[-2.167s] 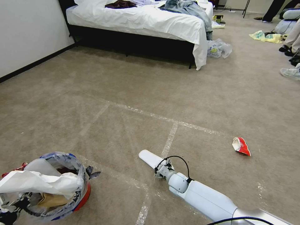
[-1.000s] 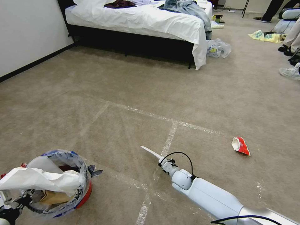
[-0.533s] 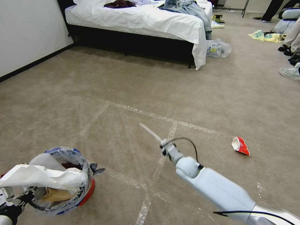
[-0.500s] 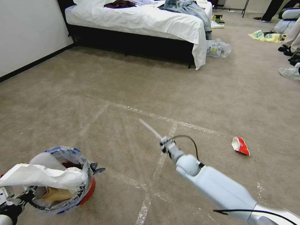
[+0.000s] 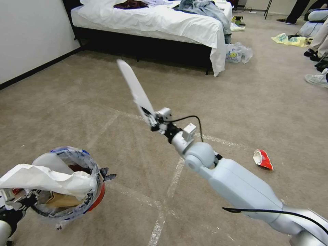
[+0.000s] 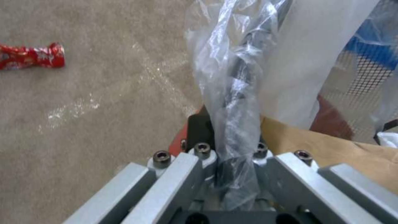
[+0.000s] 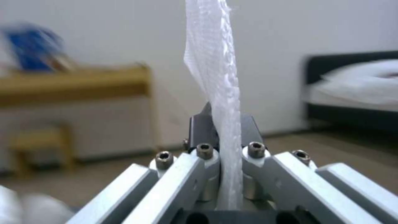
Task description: Pick up the trash bin and place the garbage on the floor into it.
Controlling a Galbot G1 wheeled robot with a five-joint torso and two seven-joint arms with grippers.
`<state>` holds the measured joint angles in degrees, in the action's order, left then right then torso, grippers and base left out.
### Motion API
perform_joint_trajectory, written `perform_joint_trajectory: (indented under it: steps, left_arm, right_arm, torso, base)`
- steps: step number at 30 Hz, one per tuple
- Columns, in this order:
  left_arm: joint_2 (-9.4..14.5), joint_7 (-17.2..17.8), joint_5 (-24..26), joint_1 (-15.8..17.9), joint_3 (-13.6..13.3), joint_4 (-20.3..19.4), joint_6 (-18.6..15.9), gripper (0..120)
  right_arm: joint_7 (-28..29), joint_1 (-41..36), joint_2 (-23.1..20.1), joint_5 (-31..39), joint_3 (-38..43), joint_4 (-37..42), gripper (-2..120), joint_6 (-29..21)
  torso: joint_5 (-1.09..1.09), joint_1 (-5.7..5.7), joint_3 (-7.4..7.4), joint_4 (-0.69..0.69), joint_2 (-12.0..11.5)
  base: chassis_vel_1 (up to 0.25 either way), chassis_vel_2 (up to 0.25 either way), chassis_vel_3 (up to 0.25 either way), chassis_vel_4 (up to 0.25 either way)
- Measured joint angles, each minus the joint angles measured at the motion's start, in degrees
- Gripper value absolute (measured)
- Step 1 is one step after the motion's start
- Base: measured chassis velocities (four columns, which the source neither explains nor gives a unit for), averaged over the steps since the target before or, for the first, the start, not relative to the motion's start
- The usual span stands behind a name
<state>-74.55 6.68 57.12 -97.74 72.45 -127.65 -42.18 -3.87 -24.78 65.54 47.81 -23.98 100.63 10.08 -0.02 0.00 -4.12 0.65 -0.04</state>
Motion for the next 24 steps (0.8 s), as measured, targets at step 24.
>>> perform_joint_trajectory:
  steps: [24]
  left_arm:
    - [3.37,0.71,1.55,-1.27,-0.36,-0.87,0.01,1]
  right_arm:
    - [-8.22,6.56,1.64,11.24,-13.48,5.78,0,5.95]
  torso:
    - [0.01,0.00,0.00,0.01,0.00]
  base:
    - [0.000,0.000,0.000,0.000]
